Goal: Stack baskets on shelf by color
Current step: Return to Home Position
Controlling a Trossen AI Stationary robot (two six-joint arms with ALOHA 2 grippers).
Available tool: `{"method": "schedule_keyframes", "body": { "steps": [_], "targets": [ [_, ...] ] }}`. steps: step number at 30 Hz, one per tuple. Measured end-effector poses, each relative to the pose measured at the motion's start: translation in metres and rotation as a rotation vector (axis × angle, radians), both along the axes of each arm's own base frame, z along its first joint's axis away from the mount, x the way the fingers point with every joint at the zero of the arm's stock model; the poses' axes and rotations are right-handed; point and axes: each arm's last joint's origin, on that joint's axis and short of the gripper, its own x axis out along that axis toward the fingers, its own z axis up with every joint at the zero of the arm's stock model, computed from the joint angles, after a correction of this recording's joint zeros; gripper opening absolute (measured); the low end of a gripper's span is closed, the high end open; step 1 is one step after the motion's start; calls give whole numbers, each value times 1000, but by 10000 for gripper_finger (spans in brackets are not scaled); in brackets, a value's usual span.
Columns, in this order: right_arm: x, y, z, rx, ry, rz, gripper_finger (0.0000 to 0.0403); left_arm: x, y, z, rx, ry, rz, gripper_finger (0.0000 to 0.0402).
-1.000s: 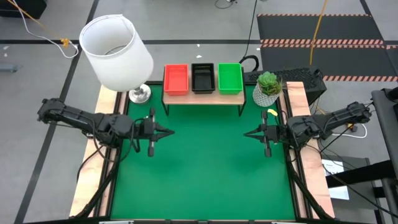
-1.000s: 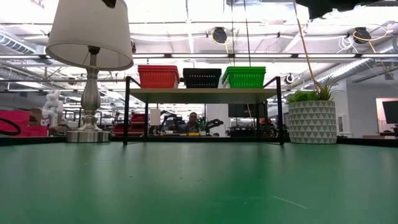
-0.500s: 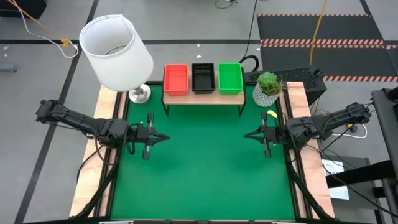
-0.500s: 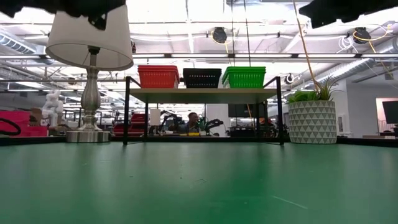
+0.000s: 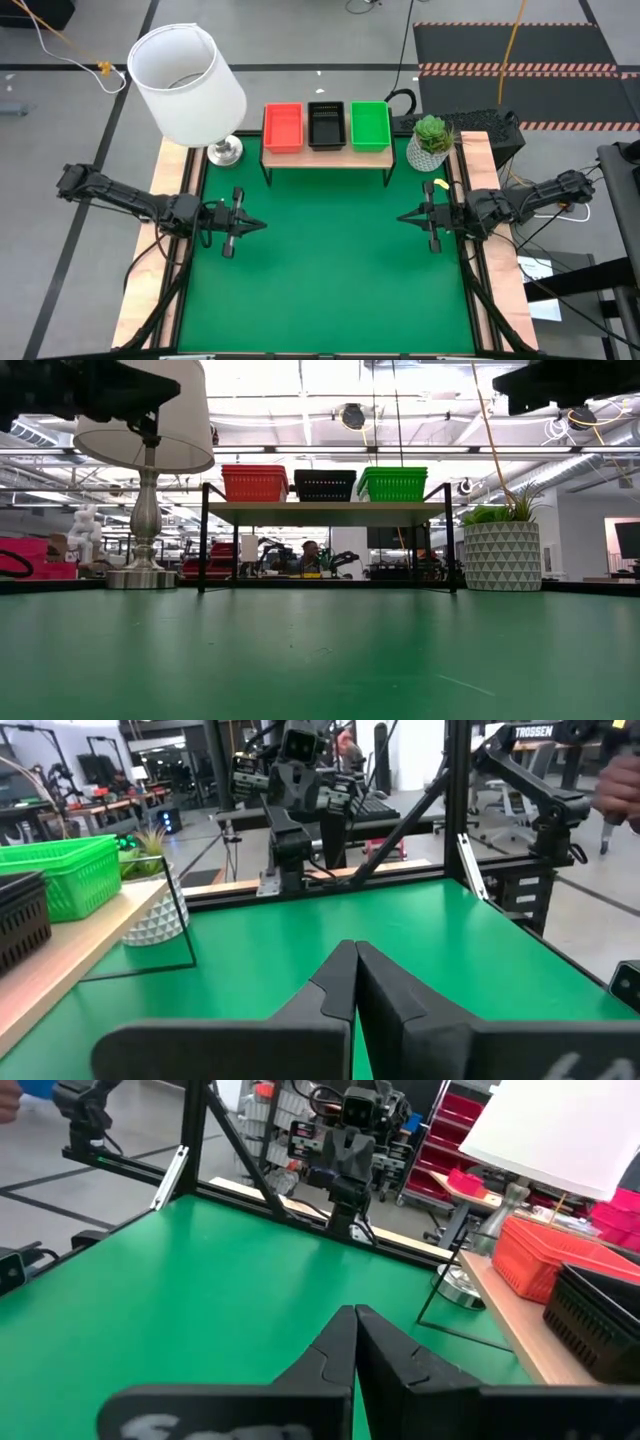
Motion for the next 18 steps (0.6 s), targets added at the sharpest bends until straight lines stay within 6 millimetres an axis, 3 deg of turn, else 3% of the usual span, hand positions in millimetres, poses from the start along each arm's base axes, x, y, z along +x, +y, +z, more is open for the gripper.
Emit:
{"method": "schedule_keyframes", "body": {
  "steps": [18],
  "targets": [
    [-6, -3, -40, 29, 41, 22, 0, -28, 6, -28, 58, -72, -33, 4]
  ]
}}
